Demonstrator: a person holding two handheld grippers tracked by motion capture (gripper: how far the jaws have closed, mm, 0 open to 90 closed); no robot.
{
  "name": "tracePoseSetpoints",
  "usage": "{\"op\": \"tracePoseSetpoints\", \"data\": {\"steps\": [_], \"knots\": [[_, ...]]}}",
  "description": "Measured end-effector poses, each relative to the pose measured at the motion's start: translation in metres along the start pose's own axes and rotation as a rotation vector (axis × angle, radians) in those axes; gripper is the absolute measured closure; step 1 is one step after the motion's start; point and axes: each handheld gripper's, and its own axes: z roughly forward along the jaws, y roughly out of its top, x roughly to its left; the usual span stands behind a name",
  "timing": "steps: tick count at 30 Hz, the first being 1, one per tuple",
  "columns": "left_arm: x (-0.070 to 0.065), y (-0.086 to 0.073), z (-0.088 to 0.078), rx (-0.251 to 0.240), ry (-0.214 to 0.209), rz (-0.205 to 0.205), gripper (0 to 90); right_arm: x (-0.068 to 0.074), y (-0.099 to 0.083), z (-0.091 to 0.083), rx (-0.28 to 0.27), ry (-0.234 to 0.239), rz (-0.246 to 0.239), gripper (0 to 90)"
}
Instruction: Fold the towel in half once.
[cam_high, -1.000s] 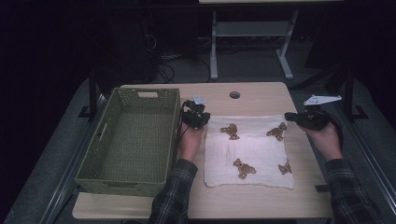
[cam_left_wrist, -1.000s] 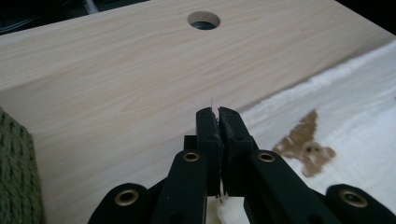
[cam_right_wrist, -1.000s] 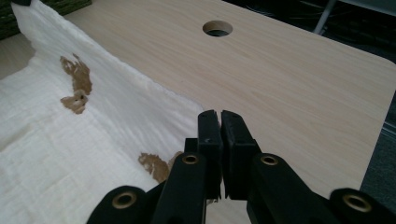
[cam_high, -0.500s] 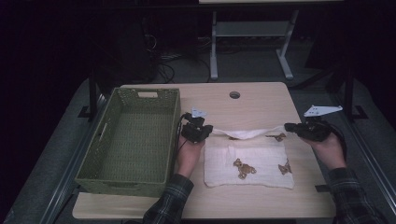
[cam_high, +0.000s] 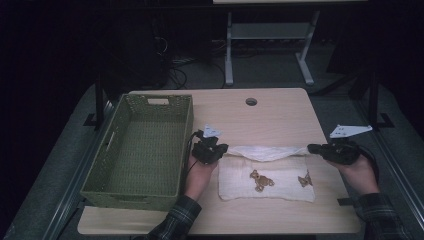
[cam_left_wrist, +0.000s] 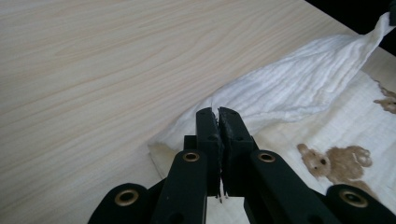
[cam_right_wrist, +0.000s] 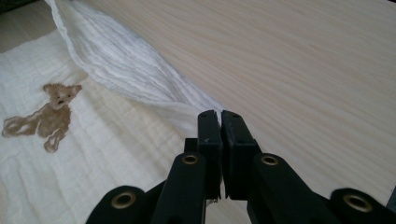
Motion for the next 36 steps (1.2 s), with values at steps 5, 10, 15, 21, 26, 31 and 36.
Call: {"op": "tracePoseSetpoints", "data": {"steps": [5,10,15,21,26,31,36], "knots": [[-0.007,-0.005,-0.004,0.007,-0.015,0.033,87.2,0.005,-0.006,-0.004,0.010,0.011,0.003,86.5],[-0.016,-0.011,-0.011,0.010,-0.012,0.051,87.2,0.009,-0.015,-0.008,0.012,0.024,0.018,86.5],[-0.028,-0.015,-0.021,0.016,0.007,0.081,87.0,0.013,-0.022,-0.015,0.010,0.041,0.024,86.5],[-0.037,-0.028,-0.031,0.020,0.012,0.075,87.1,0.021,-0.032,-0.024,0.010,0.059,0.020,86.5],[-0.044,-0.037,-0.035,0.034,0.029,0.100,87.1,0.030,-0.041,-0.031,0.014,0.068,0.013,86.5],[-0.052,-0.043,-0.036,0.039,0.040,0.109,87.0,0.041,-0.049,-0.034,0.023,0.090,0.005,86.5],[-0.058,-0.052,-0.035,0.066,0.060,0.140,87.0,0.050,-0.057,-0.035,0.031,0.114,-0.006,86.4]]}}
